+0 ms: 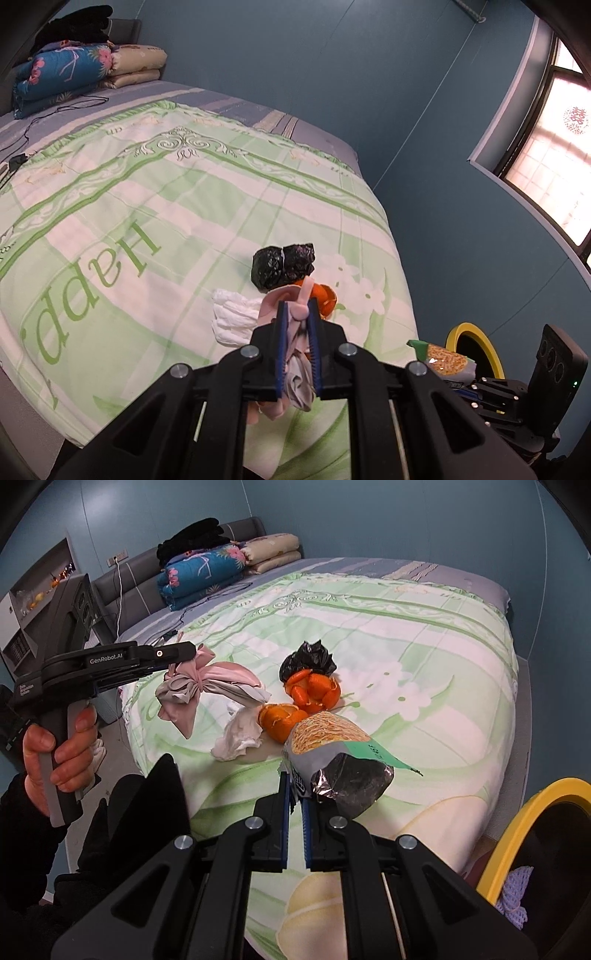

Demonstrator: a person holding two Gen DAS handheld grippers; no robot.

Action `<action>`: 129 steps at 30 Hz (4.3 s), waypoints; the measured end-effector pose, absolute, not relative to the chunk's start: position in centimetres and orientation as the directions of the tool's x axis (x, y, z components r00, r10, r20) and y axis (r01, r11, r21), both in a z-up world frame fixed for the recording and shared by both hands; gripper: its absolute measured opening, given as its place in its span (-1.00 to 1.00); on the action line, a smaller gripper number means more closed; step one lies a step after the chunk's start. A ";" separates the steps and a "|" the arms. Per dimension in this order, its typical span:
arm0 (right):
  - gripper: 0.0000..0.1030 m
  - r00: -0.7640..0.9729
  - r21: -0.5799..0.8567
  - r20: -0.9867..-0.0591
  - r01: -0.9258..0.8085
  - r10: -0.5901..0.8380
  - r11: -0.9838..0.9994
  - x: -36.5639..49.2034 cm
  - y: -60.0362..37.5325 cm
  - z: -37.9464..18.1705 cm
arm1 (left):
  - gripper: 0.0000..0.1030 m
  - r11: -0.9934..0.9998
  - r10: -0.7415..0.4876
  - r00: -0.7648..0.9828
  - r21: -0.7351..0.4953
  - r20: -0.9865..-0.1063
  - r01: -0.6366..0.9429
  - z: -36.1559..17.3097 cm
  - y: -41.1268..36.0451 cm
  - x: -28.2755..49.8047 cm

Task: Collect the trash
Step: 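Lift the snack bag and pink cloth and carry them toward the bin, then open the right tool over the bin while the left tool lowers the pink cloth into it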

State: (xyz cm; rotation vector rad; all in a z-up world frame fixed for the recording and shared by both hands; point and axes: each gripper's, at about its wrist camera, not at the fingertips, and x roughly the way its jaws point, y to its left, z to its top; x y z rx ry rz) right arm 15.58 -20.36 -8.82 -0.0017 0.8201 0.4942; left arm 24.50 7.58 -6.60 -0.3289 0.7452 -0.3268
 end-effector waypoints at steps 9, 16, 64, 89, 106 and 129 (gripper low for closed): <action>-0.90 0.625 0.174 -0.653 -0.426 0.427 0.888 14.1 -21.6 -6.0 | -0.81 0.906 -0.389 0.713 -0.381 -0.583 0.182 -5.0 7.4 23.3; -0.90 0.659 0.165 -0.616 -0.426 0.431 0.889 13.3 -22.7 -3.8 | -0.81 0.911 -0.388 0.731 -0.356 -0.562 0.209 -3.4 6.2 22.1; -0.90 0.756 0.183 -0.524 -0.349 0.391 0.919 10.0 -28.7 -0.1 | -0.88 0.952 -0.258 0.490 -0.132 -0.833 0.276 -14.2 0.7 19.0; -0.90 0.883 0.204 -0.442 -0.074 0.159 0.976 6.1 -39.9 2.7 | -0.90 0.800 -0.506 0.522 -0.147 -0.686 0.581 -3.5 -14.5 18.2; -0.88 0.837 0.244 -0.546 0.103 0.049 0.964 5.8 -46.5 0.2 | -0.90 0.670 -0.591 0.331 -0.219 -0.735 0.709 -6.4 -27.2 18.6; -0.08 0.803 0.313 -0.592 0.146 0.073 0.939 6.9 -47.4 -0.9 | 0.15 0.744 -0.560 0.442 -0.191 -0.701 0.641 -5.5 -20.2 17.8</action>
